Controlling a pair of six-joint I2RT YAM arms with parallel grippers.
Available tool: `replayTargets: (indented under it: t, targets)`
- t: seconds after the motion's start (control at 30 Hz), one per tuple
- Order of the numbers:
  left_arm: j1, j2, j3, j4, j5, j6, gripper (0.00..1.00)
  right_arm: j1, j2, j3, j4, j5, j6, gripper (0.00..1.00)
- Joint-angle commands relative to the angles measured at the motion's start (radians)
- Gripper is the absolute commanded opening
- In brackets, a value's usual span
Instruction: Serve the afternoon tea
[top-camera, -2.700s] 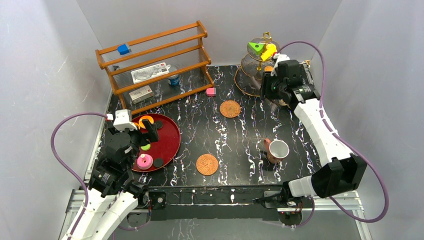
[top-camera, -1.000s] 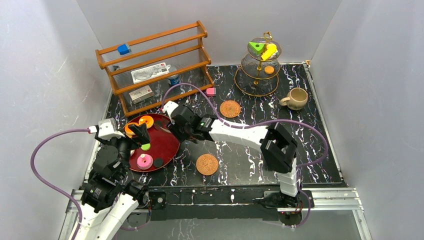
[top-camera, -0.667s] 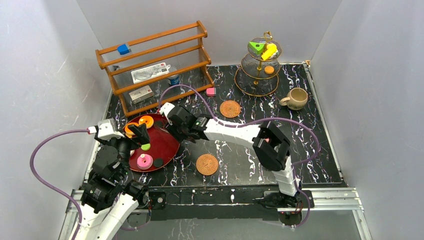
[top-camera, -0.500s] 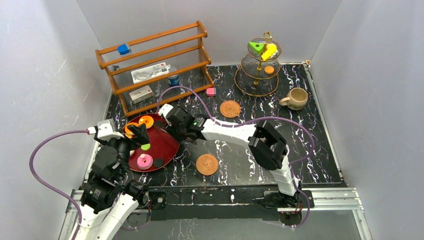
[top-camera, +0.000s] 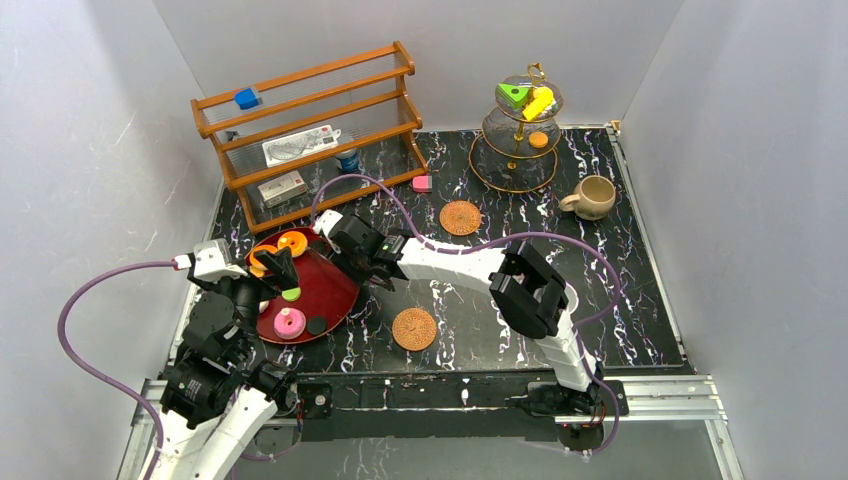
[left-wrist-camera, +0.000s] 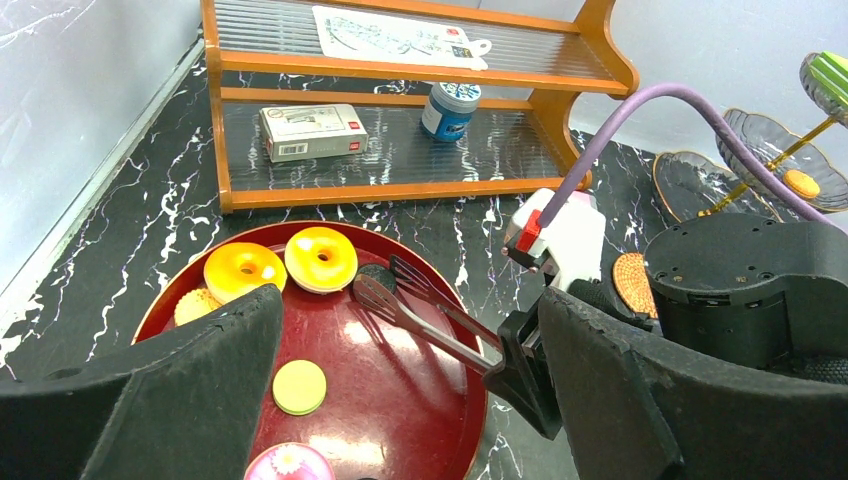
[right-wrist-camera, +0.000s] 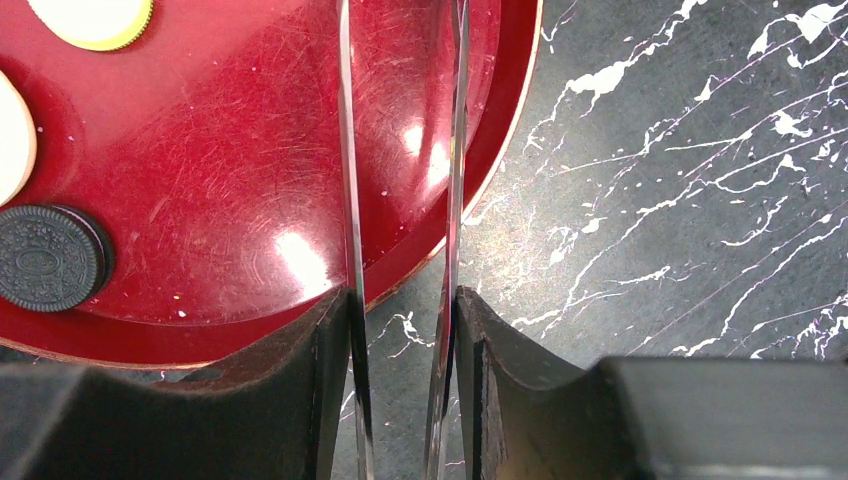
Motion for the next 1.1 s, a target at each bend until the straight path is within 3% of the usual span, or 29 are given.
replayTargets:
  t: [0.0, 0.77, 1.07]
  targets:
    - [-0.003, 0.001, 0.001, 0.008, -0.017, -0.007, 0.95, 0.001, -0.032, 0.026, 0.028, 0.017, -0.022, 0.45]
    - [-0.003, 0.009, 0.001, 0.008, -0.011, -0.006, 0.95, -0.014, -0.389, -0.214, 0.059, 0.020, 0.045, 0.43]
    - [-0.003, 0.043, 0.003, 0.018, 0.006, 0.003, 0.96, -0.176, -0.579, -0.297, 0.051, 0.126, 0.081, 0.44]
